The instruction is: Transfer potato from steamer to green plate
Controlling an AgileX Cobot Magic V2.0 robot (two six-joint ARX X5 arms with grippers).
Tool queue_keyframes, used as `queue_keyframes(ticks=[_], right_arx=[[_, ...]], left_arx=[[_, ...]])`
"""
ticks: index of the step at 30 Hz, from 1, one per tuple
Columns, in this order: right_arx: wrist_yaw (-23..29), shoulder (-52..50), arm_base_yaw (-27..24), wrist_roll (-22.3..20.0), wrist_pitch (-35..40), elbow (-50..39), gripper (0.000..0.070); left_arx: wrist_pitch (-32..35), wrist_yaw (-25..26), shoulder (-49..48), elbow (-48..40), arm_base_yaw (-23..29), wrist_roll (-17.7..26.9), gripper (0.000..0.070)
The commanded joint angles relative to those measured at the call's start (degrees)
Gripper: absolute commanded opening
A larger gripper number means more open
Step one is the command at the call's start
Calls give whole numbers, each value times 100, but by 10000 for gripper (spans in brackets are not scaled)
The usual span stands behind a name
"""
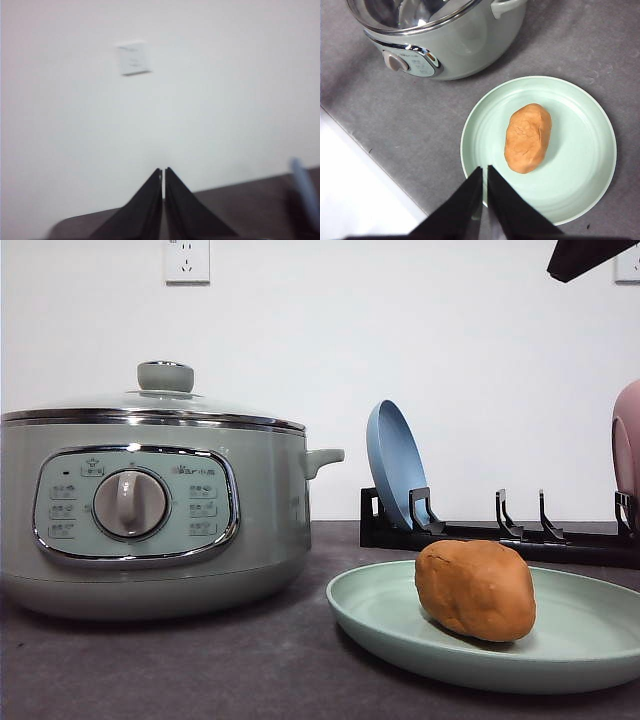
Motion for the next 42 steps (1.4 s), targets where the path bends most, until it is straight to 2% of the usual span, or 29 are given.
queue_keyframes(ticks=[1, 5, 9, 20, 27, 42], right_arx=[[0, 17, 31, -83, 59, 96, 2], [0, 17, 31, -83, 59, 96, 2], [0, 17, 31, -83, 59, 96, 2], [0, 17, 31, -83, 59, 96, 2], [0, 17, 31, -83, 59, 96, 2], [0, 17, 31, -83, 61, 96, 2]], left_arx=[[384, -136, -290, -607, 91, -14, 0], [1000, -250, -1039, -1896, 263, -43, 0], [1307, -253, -1627, -2910, 366, -224, 0], [1331, -257, -2583, -4782, 425, -361, 0], [1317, -386, -3005, -5554, 425, -573, 0], [1319, -386, -3373, -6286, 412, -593, 0]])
